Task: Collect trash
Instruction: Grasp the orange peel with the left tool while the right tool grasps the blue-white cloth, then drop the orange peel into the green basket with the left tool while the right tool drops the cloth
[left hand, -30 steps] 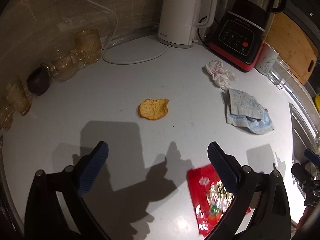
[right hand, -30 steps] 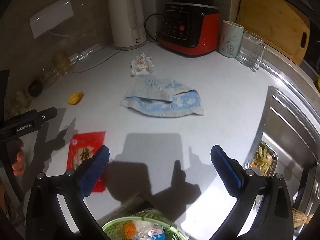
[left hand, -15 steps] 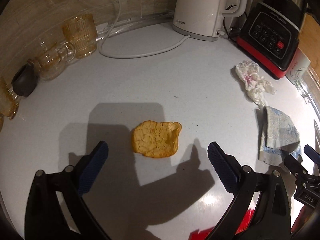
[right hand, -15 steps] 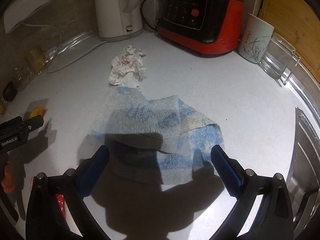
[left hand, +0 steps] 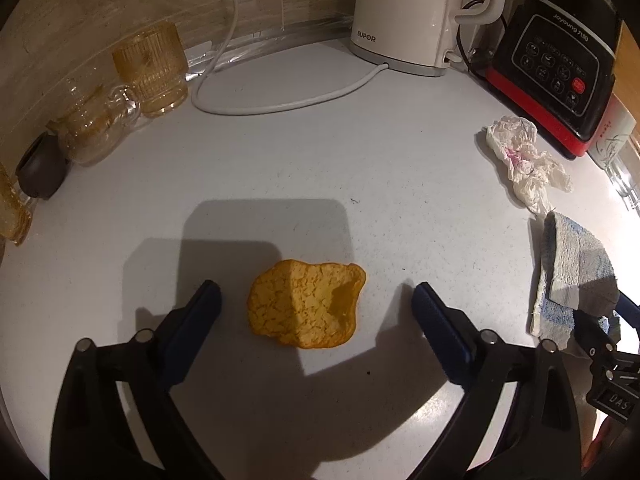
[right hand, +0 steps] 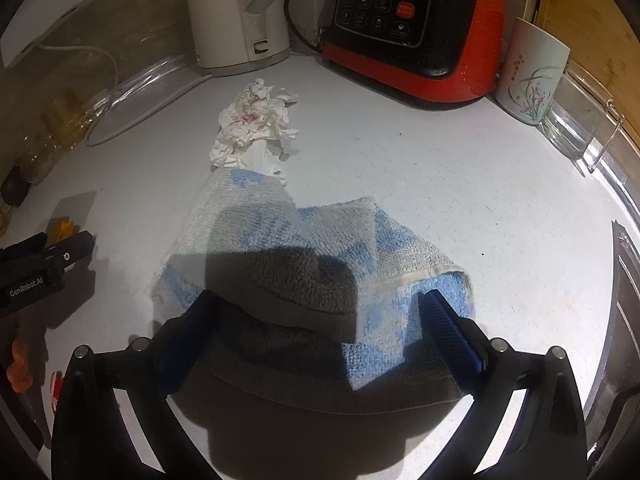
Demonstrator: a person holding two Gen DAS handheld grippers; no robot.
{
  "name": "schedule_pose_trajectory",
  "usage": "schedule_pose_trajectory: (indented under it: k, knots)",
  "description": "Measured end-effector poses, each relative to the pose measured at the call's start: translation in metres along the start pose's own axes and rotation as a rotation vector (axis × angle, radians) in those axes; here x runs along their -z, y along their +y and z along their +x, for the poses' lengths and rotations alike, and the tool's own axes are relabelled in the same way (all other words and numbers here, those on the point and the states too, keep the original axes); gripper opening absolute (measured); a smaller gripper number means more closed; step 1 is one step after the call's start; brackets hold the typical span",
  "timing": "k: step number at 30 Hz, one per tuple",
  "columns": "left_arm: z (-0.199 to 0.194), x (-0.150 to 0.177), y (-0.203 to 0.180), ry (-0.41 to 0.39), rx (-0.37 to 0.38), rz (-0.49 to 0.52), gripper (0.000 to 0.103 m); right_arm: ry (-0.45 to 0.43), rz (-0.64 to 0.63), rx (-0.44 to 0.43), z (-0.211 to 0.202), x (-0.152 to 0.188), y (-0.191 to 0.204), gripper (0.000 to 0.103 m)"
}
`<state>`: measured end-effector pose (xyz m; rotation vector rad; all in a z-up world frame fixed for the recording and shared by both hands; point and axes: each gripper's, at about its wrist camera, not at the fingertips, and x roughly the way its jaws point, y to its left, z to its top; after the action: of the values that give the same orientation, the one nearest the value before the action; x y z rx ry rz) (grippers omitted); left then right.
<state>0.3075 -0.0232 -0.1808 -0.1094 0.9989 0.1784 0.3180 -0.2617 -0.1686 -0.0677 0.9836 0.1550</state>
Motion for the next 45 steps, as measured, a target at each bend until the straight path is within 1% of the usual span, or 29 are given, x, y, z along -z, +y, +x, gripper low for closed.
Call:
schedule_pose_trajectory:
  k: [2, 3, 4, 5, 6, 7, 8, 10, 11, 12, 13, 15, 16, 19, 21, 26, 30, 36, 41, 45]
  knots:
    - [0.000, -0.003, 0.001, -0.008, 0.003, -0.002, 0.069, -0.005, -0.006, -0.007, 0.000, -0.001, 0.000, 0.099]
    - [-0.001, -0.004, 0.002, -0.013, 0.003, -0.003, 0.062, -0.011, -0.010, -0.007, 0.000, 0.000, 0.000, 0.093]
    - [-0.002, -0.004, 0.004, -0.016, 0.004, -0.003, 0.050, -0.018, -0.019, -0.001, -0.001, 0.000, 0.000, 0.087]
    - [-0.002, -0.006, 0.006, -0.014, 0.008, -0.006, 0.048, -0.023, -0.026, -0.006, -0.002, 0.000, 0.000, 0.084]
    - [-0.002, -0.007, 0.008, -0.014, 0.021, -0.012, 0.044, -0.027, -0.026, -0.007, -0.004, 0.000, 0.000, 0.076]
    - [-0.002, -0.007, 0.011, -0.016, 0.031, -0.018, 0.039, -0.030, -0.027, -0.009, -0.004, 0.000, -0.001, 0.066]
    - [-0.003, -0.007, 0.013, -0.019, 0.041, -0.020, 0.037, -0.033, -0.028, -0.011, -0.006, 0.000, -0.002, 0.060]
    - [-0.005, -0.006, 0.015, -0.029, 0.053, -0.019, 0.031, -0.036, -0.028, -0.022, -0.009, 0.000, -0.003, 0.036]
    - [-0.007, -0.005, 0.015, -0.038, 0.054, -0.012, 0.026, -0.037, -0.028, -0.028, -0.010, 0.000, -0.003, 0.031]
    - [-0.010, -0.004, 0.014, -0.045, 0.051, -0.002, 0.024, -0.037, -0.025, -0.037, -0.011, 0.001, -0.004, 0.021]
    - [-0.012, -0.003, 0.013, -0.054, 0.046, 0.011, 0.018, -0.036, -0.020, -0.048, -0.011, 0.001, -0.005, 0.016]
    - [-0.016, -0.002, 0.011, -0.058, 0.046, 0.029, 0.013, -0.032, -0.012, -0.061, -0.012, 0.002, -0.007, 0.014]
    - [-0.016, -0.002, 0.012, -0.056, 0.052, 0.028, 0.012, -0.029, -0.006, -0.072, -0.013, 0.003, -0.007, 0.013]
    - [-0.019, -0.002, 0.015, -0.044, 0.069, 0.016, 0.011, -0.035, 0.009, -0.099, -0.018, 0.004, -0.008, 0.013]
    - [-0.025, -0.001, 0.017, -0.047, 0.071, 0.013, 0.011, -0.054, 0.013, -0.106, -0.027, 0.005, -0.007, 0.013]
    - [-0.055, 0.005, 0.017, -0.062, 0.086, 0.027, 0.011, -0.104, 0.033, -0.116, -0.059, 0.006, -0.007, 0.013]
    - [-0.089, 0.018, 0.012, -0.069, 0.119, 0.061, 0.011, -0.141, 0.038, -0.113, -0.094, 0.016, -0.005, 0.013]
    - [-0.145, 0.058, -0.009, -0.054, 0.220, 0.139, 0.011, -0.197, 0.064, -0.092, -0.157, 0.052, -0.007, 0.013]
    - [-0.185, 0.099, -0.026, -0.029, 0.315, 0.223, 0.011, -0.242, 0.087, -0.049, -0.220, 0.102, -0.006, 0.013]
    - [-0.212, 0.140, -0.044, -0.030, 0.367, 0.335, 0.011, -0.262, 0.142, -0.036, -0.265, 0.149, -0.007, 0.013]
